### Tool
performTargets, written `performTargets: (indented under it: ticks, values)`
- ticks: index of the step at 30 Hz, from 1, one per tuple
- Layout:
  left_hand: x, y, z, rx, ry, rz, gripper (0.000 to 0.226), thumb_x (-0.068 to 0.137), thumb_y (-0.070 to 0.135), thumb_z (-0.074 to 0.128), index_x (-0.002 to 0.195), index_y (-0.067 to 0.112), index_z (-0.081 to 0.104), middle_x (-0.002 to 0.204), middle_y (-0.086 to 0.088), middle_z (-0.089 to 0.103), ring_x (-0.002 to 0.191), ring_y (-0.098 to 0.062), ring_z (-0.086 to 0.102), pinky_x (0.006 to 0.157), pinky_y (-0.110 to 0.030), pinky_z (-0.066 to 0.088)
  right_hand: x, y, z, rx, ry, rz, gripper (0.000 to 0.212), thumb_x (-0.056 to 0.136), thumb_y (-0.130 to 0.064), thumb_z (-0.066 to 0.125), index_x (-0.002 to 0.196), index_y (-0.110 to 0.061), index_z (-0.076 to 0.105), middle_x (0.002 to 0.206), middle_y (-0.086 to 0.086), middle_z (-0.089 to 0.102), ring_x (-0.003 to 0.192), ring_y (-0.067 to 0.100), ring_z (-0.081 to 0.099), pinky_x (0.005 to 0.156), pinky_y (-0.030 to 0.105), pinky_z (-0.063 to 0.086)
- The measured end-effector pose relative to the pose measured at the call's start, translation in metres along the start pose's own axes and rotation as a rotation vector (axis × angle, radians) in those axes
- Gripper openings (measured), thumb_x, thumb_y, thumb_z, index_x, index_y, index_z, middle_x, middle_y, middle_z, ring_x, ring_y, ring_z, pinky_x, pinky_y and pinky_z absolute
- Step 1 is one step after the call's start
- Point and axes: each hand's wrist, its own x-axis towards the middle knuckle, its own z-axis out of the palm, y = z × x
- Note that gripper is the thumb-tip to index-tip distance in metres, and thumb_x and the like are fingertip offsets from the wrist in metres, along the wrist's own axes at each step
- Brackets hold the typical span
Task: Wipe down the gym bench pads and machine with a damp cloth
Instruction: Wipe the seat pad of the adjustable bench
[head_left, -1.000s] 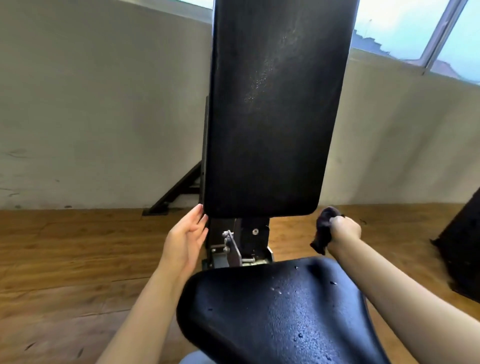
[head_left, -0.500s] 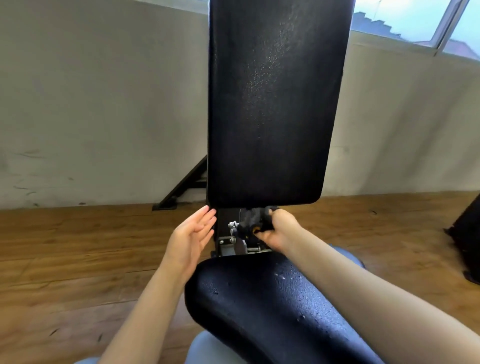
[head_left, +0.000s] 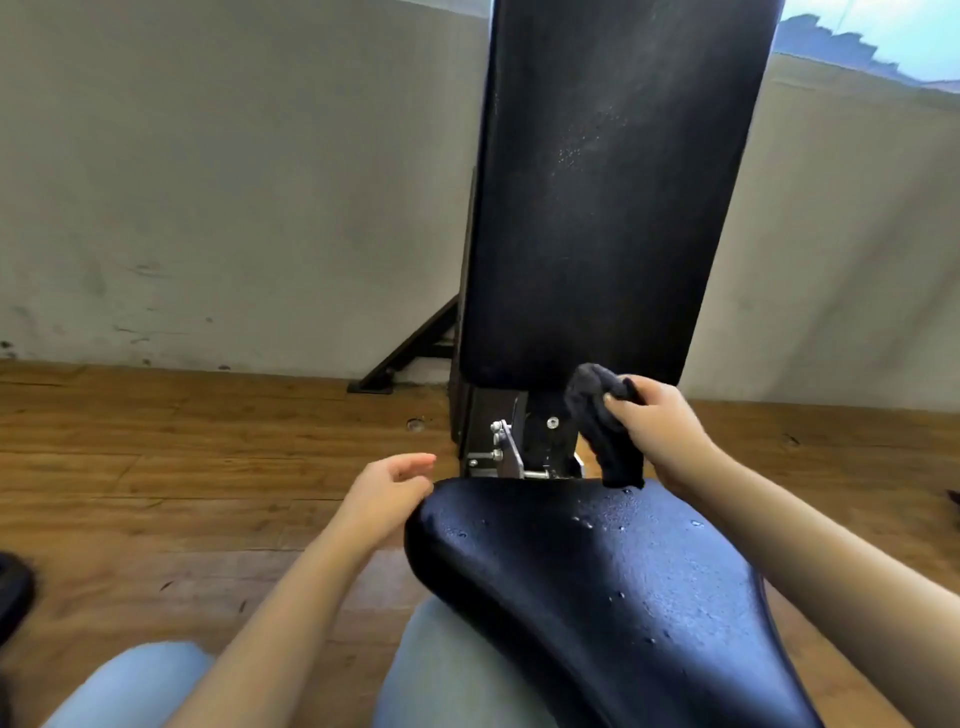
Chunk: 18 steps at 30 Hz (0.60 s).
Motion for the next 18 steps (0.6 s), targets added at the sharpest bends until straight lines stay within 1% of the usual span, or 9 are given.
performTargets:
  ticks: [1,3,5,7,9,11,13,16,18]
  values:
    - [-0.007,-0.006,-0.002,0.015,-0.036,0.002,0.042,0.09,0.003,0.058,0.131,0.01,0.054,0.13,-0.002,0.057,0.114,-0.008,0.051,0.087,-0.015,0.04,-0.003,-0.006,0.009,-0.151,-0.087,-0.156,0.019,0.087,0.0,0.053,0.083,-0.014,0.064,0.077,0.004,0.063,0.073,0.014,0.056,0.071,0.031,0.046]
    - [-0.018,-0.017,-0.004,0.024,-0.102,0.051,0.056,0.086,0.012,0.067,0.138,0.013,0.047,0.141,0.001,0.047,0.124,-0.006,0.045,0.101,-0.018,0.036,-0.005,-0.017,0.03,-0.398,-0.256,-0.415,0.024,0.081,0.003,0.058,0.09,-0.016,0.07,0.085,-0.002,0.066,0.082,0.008,0.057,0.077,0.022,0.044]
    - [-0.025,-0.023,-0.006,0.12,-0.109,0.141,0.068,0.081,0.021,0.073,0.142,0.015,0.042,0.146,0.004,0.04,0.133,-0.005,0.037,0.111,-0.022,0.028,-0.001,-0.025,0.051,-0.598,-0.44,-0.589,0.031,0.074,0.004,0.058,0.097,-0.012,0.072,0.097,0.002,0.068,0.094,0.016,0.06,0.087,0.025,0.044]
    - [-0.026,-0.025,-0.007,0.184,-0.144,0.178,0.086,0.073,0.038,0.078,0.145,0.017,0.036,0.148,0.005,0.037,0.137,-0.006,0.033,0.114,-0.025,0.026,0.004,-0.031,0.072,-0.661,-0.568,-0.602,0.028,0.075,-0.002,0.063,0.1,-0.012,0.071,0.102,0.005,0.067,0.099,0.021,0.06,0.09,0.03,0.044]
    - [-0.028,-0.026,-0.006,0.183,-0.18,0.178,0.103,0.061,0.052,0.076,0.147,0.02,0.029,0.146,0.012,0.033,0.137,-0.006,0.032,0.113,-0.027,0.029,0.005,-0.03,0.091,-0.659,-0.62,-0.519,0.028,0.08,-0.016,0.07,0.108,-0.013,0.069,0.108,0.004,0.066,0.103,0.019,0.058,0.092,0.028,0.043]
    - [-0.027,-0.026,-0.006,0.155,-0.193,0.167,0.098,0.065,0.046,0.079,0.146,0.028,0.027,0.14,0.021,0.034,0.133,-0.004,0.037,0.108,-0.022,0.034,0.0,-0.025,0.106,-0.674,-0.722,-0.388,0.039,0.081,-0.032,0.07,0.115,-0.014,0.066,0.115,0.003,0.063,0.108,0.017,0.056,0.097,0.03,0.042]
    - [-0.022,-0.025,-0.008,0.182,-0.237,0.144,0.082,0.071,0.04,0.079,0.136,0.04,0.03,0.127,0.025,0.047,0.123,-0.001,0.046,0.099,-0.019,0.041,-0.006,-0.019,0.118,-0.714,-0.797,-0.336,0.043,0.083,-0.041,0.066,0.115,-0.012,0.065,0.119,0.005,0.06,0.111,0.02,0.055,0.099,0.036,0.041]
    - [-0.018,-0.025,-0.012,0.227,-0.271,0.107,0.077,0.069,0.043,0.079,0.136,0.032,0.041,0.125,0.015,0.056,0.119,-0.006,0.052,0.101,-0.03,0.044,-0.009,-0.017,0.118,-0.776,-0.764,-0.422,0.031,0.087,-0.028,0.063,0.11,-0.009,0.067,0.119,0.005,0.056,0.111,0.022,0.052,0.099,0.035,0.039]
    - [-0.018,-0.027,-0.013,0.238,-0.286,0.11,0.081,0.073,0.039,0.078,0.142,0.024,0.038,0.136,0.01,0.05,0.128,-0.011,0.046,0.107,-0.032,0.039,-0.015,-0.022,0.113,-0.831,-0.822,-0.533,0.023,0.088,-0.019,0.061,0.105,-0.006,0.069,0.113,0.006,0.055,0.106,0.022,0.052,0.095,0.031,0.038]
